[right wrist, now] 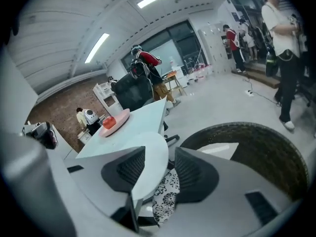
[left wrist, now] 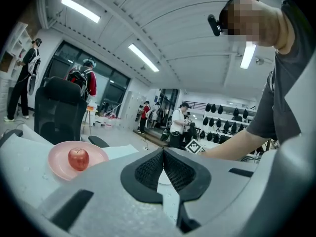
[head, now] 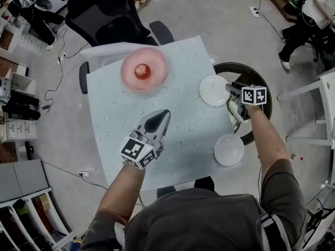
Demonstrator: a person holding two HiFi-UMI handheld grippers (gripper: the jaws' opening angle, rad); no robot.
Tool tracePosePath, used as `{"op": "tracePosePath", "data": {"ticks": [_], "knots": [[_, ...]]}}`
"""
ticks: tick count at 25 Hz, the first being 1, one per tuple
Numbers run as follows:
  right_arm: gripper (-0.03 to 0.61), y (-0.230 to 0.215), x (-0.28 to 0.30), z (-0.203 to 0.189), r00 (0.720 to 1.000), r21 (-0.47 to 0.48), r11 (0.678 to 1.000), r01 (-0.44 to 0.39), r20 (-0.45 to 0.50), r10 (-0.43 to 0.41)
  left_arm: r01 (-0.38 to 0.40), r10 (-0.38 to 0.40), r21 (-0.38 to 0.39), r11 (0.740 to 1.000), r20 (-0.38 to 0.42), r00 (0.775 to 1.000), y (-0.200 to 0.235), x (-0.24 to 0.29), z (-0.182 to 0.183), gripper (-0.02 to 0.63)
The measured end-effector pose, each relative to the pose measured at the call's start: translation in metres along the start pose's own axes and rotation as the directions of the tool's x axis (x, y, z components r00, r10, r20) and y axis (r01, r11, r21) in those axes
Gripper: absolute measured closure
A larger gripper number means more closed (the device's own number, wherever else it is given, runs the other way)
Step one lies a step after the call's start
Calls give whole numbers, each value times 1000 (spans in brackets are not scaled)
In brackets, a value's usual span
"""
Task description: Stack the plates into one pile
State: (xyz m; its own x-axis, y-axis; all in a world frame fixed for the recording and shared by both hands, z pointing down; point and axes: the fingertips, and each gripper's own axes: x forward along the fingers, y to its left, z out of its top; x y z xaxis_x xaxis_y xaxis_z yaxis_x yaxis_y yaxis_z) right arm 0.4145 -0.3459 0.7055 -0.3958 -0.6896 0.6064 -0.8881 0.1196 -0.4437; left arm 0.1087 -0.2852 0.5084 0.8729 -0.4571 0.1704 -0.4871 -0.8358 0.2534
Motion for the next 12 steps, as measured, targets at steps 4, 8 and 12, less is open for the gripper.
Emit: {"op": "tracePosePath", "data": {"ticks": [4,8,12], "knots": [[404,-3,17,-10,999,67,997,-31,-28,33,6,-6,-23,1000,-4,1000,3,8,-8,607],[482,-3,24,-19,997,119,992,-45,-50,51,11,-11,-48,999,-2,1000,6,7,-13,607],[506,3,18,-16,996,144,987,-65,-46,73,9,-9,-60,998,2,1000,9,-1,-13,607]]}}
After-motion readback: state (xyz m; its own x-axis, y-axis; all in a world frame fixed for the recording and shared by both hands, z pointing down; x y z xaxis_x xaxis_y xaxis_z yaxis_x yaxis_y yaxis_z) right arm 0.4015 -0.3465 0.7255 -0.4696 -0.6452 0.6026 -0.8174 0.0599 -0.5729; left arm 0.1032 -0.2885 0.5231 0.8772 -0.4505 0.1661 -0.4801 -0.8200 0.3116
